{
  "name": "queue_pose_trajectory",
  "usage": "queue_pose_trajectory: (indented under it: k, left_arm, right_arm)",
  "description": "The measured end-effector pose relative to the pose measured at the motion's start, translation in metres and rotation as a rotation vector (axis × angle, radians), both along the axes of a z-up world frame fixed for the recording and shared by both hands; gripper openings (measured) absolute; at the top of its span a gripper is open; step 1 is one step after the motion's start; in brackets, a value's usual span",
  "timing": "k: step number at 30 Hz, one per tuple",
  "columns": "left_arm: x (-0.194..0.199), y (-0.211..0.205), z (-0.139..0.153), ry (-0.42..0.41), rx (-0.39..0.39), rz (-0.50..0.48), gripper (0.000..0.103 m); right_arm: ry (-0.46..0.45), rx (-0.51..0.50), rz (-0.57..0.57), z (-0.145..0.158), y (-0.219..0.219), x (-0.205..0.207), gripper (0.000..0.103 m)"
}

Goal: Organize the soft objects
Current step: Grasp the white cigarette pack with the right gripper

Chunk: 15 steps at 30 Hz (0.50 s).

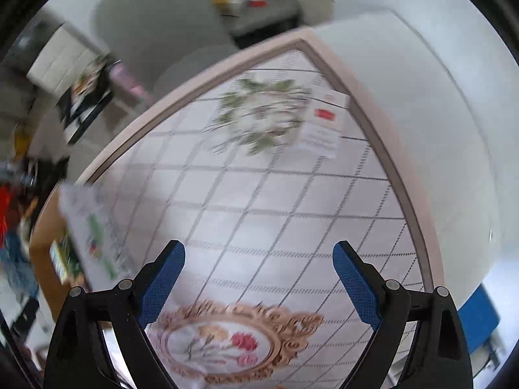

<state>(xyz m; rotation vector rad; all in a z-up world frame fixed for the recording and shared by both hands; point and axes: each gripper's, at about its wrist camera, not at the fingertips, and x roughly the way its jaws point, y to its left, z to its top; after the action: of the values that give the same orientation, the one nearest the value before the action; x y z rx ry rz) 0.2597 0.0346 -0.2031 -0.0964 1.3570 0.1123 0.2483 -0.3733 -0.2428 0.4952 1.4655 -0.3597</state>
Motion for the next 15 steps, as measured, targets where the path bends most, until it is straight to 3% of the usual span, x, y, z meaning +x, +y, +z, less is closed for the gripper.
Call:
queue_pose_trajectory:
  k: [7, 15]
  left_arm:
    - [0.030, -0.035, -0.037, 0.042, 0.057, 0.028, 0.098]
    - [0.050, -0.067, -0.061, 0.077, 0.101, 0.014, 0.098]
  right_arm:
    - [0.061, 0.012, -0.128, -0.067, -0.074, 0.039, 0.094]
    - [0.138, 0.025, -0.195, -0.135, -0.118, 0.077, 0.094]
